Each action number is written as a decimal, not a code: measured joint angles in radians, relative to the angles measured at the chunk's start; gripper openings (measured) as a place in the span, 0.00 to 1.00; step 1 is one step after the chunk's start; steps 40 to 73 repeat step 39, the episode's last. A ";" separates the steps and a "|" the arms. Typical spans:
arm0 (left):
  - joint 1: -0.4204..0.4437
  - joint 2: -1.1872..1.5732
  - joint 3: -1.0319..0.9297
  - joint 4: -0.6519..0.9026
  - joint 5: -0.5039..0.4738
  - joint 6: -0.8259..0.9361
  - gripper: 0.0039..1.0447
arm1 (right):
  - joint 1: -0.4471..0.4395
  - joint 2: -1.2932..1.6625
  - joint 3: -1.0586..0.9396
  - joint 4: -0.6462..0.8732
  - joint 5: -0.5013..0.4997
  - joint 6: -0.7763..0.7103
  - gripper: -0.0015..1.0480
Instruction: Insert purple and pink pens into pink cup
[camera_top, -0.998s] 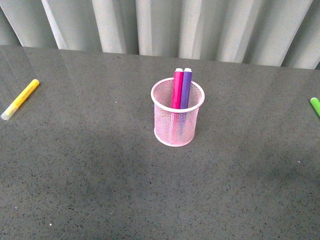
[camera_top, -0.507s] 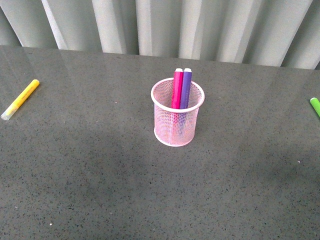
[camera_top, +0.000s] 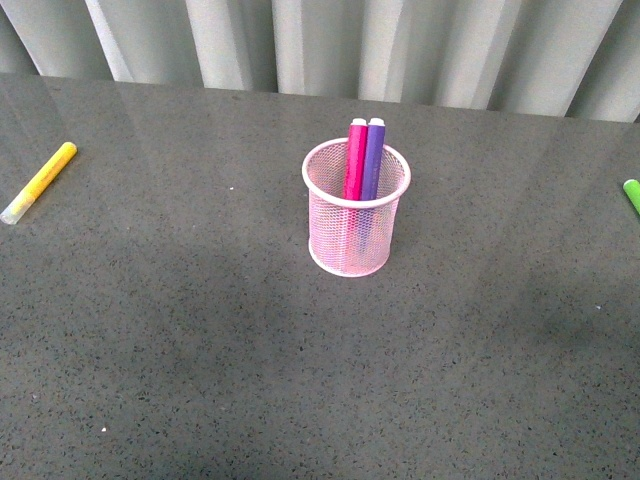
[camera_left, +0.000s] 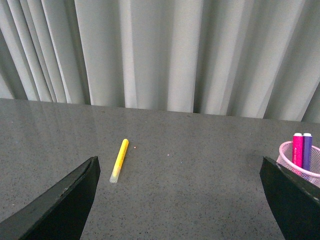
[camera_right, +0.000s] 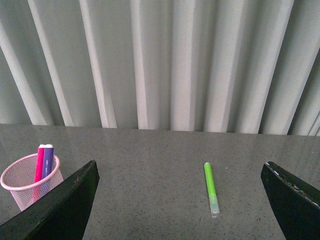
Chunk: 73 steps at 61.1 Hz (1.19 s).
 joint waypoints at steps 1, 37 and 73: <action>0.000 0.000 0.000 0.000 0.000 0.000 0.94 | 0.000 0.000 0.000 0.000 0.000 0.000 0.93; 0.000 0.000 0.000 0.000 0.000 0.000 0.94 | 0.000 0.000 0.000 0.000 0.000 0.000 0.93; 0.000 0.000 0.000 0.000 0.000 0.000 0.94 | 0.000 0.000 0.000 0.000 0.000 0.000 0.93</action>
